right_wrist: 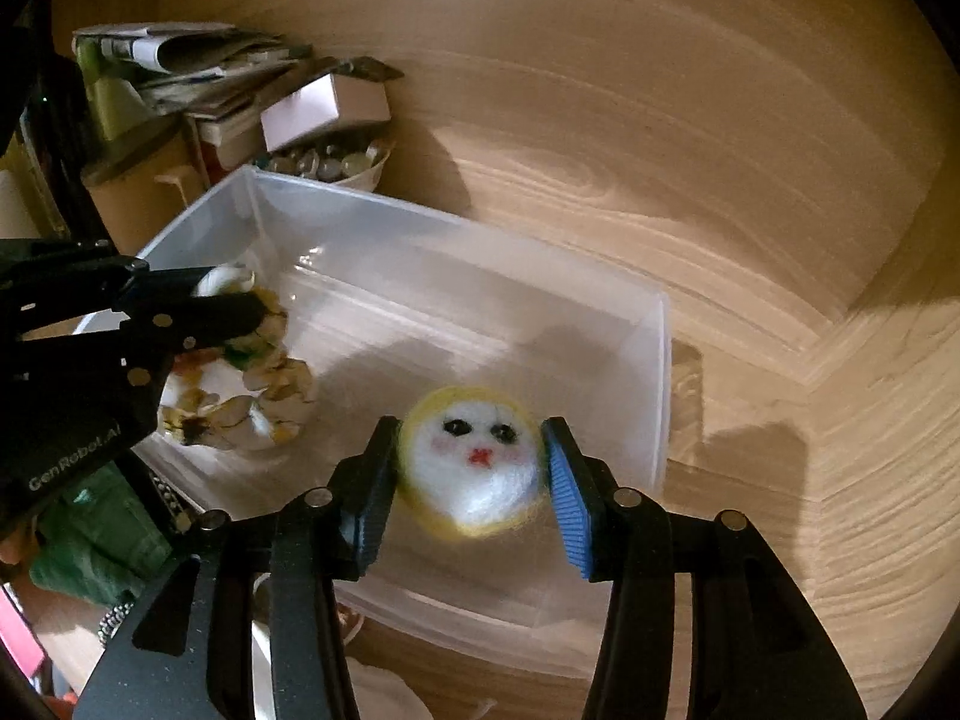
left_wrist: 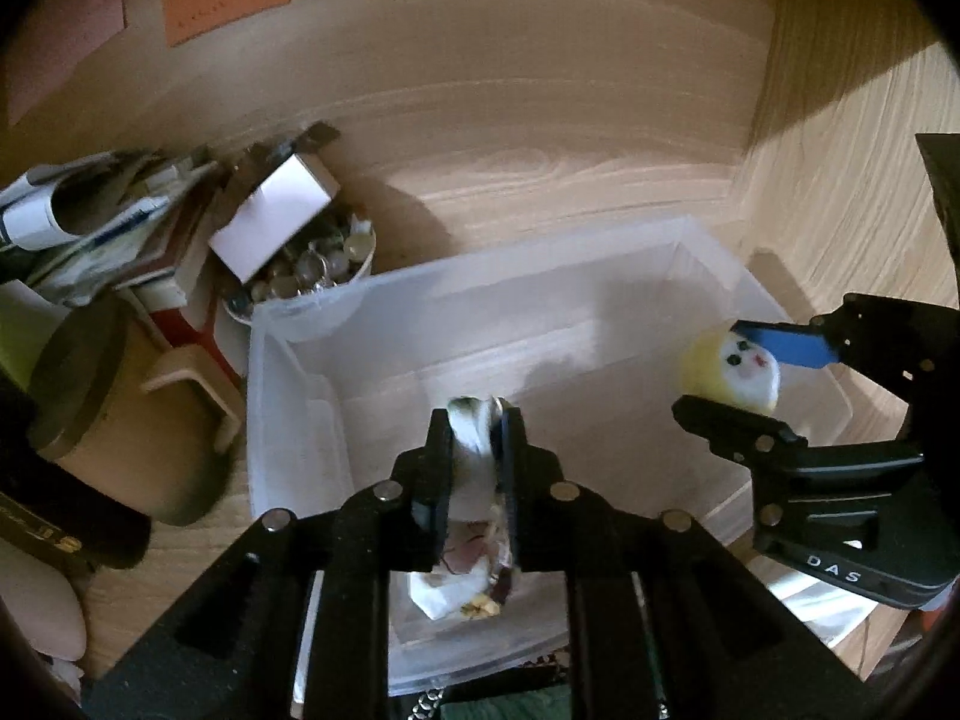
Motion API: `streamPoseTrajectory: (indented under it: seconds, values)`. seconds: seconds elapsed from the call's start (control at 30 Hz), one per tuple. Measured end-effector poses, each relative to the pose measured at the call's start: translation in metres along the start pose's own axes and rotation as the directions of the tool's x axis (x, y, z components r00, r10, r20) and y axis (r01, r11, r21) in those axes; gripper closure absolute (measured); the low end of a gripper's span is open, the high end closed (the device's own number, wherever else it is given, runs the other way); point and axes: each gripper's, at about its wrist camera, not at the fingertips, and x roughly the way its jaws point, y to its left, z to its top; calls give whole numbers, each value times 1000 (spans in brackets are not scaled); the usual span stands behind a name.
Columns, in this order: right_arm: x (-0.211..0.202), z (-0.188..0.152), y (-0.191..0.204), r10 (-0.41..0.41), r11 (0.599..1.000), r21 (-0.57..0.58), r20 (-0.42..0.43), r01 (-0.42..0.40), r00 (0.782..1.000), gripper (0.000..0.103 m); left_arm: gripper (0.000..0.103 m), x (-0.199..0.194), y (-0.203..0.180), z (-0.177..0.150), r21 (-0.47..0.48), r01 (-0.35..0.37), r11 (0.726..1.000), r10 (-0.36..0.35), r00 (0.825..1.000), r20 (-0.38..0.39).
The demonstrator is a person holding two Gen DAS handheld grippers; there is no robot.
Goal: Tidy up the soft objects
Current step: 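Carry both items into the clear box and open both tools to release, then grasp the white cloth with the right tool while the left tool grasps the green knit toy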
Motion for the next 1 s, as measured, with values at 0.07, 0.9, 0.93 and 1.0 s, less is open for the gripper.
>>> streamPoseTrajectory:
  seconds: [0.07, 0.9, 0.93, 1.0]
  values:
    - [-1, -2, -2, -11, 1000, 5, 13, 11, 1000, 46, 81, 0, 1, -1, -8, 7, 1000, -7, 1000, -2]
    - [-121, -44, -2, -35, 997, 79, 402, 4, 915, 14, 4, -128, 21, -49, -49, -13, 999, 28, 950, 312]
    - [-122, -49, 0, -41, 997, 83, 403, 9, 914, 14, 4, -128, 22, -54, -52, -14, 999, 30, 951, 307]
    - [-120, -59, 3, -49, 996, 92, 397, 13, 916, 14, 3, -129, 22, -63, -60, -15, 998, 32, 956, 293]
